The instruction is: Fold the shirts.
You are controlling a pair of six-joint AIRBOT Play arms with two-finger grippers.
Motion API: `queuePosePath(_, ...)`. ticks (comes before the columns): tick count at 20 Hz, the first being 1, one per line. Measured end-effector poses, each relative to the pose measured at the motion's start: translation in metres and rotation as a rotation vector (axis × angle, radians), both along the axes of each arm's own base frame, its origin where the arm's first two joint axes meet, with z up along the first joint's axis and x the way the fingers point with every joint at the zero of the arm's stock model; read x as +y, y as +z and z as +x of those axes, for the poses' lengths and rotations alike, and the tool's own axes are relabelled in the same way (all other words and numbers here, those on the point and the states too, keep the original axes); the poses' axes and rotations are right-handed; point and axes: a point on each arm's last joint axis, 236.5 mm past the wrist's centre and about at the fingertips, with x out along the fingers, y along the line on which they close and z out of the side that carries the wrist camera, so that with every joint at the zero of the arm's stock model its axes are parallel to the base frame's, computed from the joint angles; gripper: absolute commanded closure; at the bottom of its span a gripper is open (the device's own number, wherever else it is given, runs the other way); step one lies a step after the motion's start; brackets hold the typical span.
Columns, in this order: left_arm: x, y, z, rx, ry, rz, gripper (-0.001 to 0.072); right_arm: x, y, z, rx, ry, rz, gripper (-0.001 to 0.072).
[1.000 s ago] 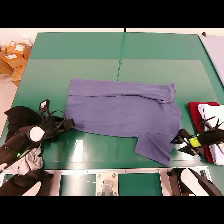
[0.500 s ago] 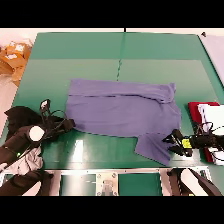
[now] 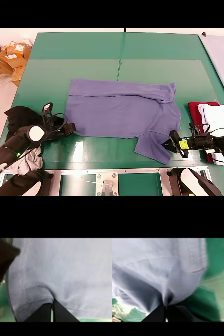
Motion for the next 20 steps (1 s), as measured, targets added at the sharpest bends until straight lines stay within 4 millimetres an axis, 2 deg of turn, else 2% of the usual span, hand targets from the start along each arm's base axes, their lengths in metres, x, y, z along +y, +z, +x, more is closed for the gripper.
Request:
queuePosePath(3, -0.001, -0.002, -0.011, 0.039, -0.05, 0.013, 0.0686, -0.007, 0.015, 0.01, -0.039, 0.027, -0.017, 0.0698)
queuePosePath(6, 0.003, 0.006, -0.02, 0.085, -0.143, 0.07, 0.0687, -0.026, 0.022, 0.006, -0.015, 0.069, -0.091, 0.0698)
queuePosePath(9, 0.019, 0.021, -0.024, 0.12, -0.232, 0.175, 0.0687, -0.048, 0.026, 0.0, 0.031, 0.089, -0.179, 0.0698)
queuePosePath(12, 0.034, 0.032, -0.023, 0.134, -0.279, 0.256, 0.0687, -0.064, 0.039, 0.009, 0.019, 0.093, -0.238, 0.0698)
queuePosePath(14, 0.037, 0.042, -0.016, 0.11, -0.297, 0.278, 0.0686, -0.07, 0.055, 0.025, -0.029, 0.081, -0.254, 0.0697)
queuePosePath(16, 0.033, 0.055, -0.002, 0.053, -0.314, 0.281, 0.0687, -0.067, 0.075, 0.047, -0.109, 0.078, -0.242, 0.0697)
queuePosePath(20, 0.023, 0.084, 0.045, -0.095, -0.315, 0.28, 0.0687, -0.056, 0.103, 0.097, -0.244, 0.085, -0.193, 0.0697)
